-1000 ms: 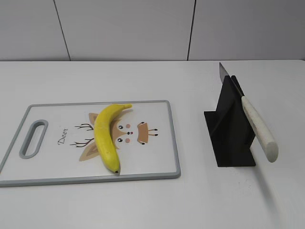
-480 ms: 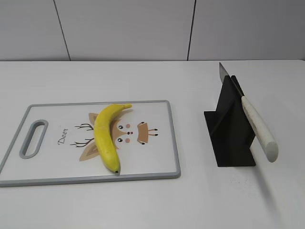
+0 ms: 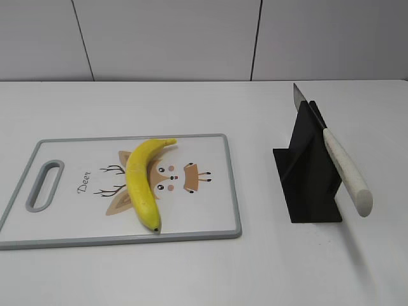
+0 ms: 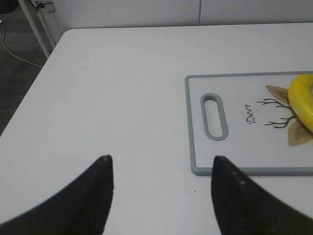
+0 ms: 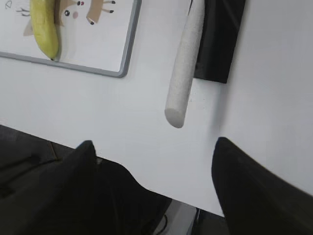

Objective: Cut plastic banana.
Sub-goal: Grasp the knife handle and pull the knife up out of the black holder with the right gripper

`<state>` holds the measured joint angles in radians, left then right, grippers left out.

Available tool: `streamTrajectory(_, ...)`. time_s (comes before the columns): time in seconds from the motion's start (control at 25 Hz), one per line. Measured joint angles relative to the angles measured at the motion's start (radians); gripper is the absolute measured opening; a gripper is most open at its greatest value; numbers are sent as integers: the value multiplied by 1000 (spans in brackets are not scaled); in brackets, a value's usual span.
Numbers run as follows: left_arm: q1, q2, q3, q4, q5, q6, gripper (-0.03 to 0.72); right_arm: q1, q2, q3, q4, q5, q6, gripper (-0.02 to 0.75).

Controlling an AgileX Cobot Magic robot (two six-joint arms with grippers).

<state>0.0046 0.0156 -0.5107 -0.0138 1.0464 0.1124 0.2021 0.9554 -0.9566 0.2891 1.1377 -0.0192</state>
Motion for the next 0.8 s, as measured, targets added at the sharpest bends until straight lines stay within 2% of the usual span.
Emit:
streamTrajectory(0.16, 0, 0, 0, 0, 0, 0, 596, 77, 165, -75, -39, 0, 1, 573)
streamTrajectory(0.44, 0, 0, 0, -1, 0, 0, 595, 226, 411, -186, -201, 1, 91, 572)
streamTrajectory(0.8, 0, 0, 0, -1, 0, 0, 593, 244, 656, -203, -280, 2, 165, 572)
